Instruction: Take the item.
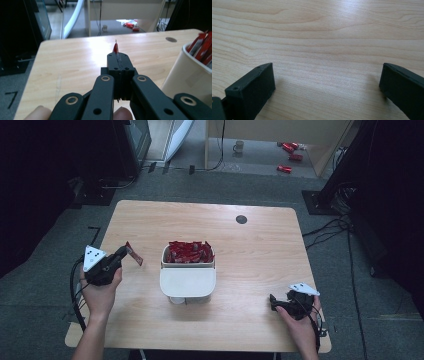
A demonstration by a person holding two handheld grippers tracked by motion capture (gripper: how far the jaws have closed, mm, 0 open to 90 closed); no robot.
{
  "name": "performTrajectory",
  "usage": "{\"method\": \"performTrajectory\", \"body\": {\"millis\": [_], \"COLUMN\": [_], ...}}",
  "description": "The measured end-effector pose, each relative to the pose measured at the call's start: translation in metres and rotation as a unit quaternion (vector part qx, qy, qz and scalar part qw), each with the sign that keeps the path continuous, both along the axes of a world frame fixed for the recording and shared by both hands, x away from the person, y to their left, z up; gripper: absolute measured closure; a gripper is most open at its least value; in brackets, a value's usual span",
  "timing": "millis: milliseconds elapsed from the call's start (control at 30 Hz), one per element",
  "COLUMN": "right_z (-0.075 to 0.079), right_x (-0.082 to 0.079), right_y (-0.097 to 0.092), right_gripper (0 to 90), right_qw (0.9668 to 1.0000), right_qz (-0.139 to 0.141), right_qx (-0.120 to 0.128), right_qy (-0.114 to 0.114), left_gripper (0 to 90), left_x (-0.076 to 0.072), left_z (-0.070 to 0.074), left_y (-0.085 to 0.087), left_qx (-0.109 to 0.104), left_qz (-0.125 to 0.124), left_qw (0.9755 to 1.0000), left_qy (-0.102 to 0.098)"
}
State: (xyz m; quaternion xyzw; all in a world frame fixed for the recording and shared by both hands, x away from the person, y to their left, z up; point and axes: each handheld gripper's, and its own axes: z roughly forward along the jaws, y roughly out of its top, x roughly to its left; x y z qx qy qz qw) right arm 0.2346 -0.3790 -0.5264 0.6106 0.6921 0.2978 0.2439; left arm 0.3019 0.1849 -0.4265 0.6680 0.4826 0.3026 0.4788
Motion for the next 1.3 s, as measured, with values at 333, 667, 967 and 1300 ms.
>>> {"method": "performTrajectory", "body": {"millis": [333, 667, 967, 1300], "right_z": [0.0, 0.0, 0.0, 0.0], "right_x": [0.0, 0.0, 0.0, 0.0], "right_y": [0.0, 0.0, 0.0, 0.0], "right_gripper": [0.0, 0.0, 0.0, 0.0], "right_qw": [1.0, 1.0, 1.0, 1.0], "right_qz": [0.0, 0.0, 0.0, 0.0], "right_qx": [0.0, 0.0, 0.0, 0.0], "right_qy": [0.0, 0.0, 0.0, 0.0], "left_gripper": [90.0, 90.0, 90.0, 53.6], "left_x": [-0.023, -0.036, -0.034, -0.039], "left_z": [-0.015, -0.048, -0.069, -0.067], "left_y": [0.004, 0.014, 0.011, 0.005], "left_qx": [-0.01, 0.015, 0.029, 0.022], "left_qz": [-0.036, -0.079, -0.117, -0.14], "left_qw": [0.9991, 0.9952, 0.9879, 0.9862], "left_qy": [0.021, 0.055, 0.097, 0.085]}}
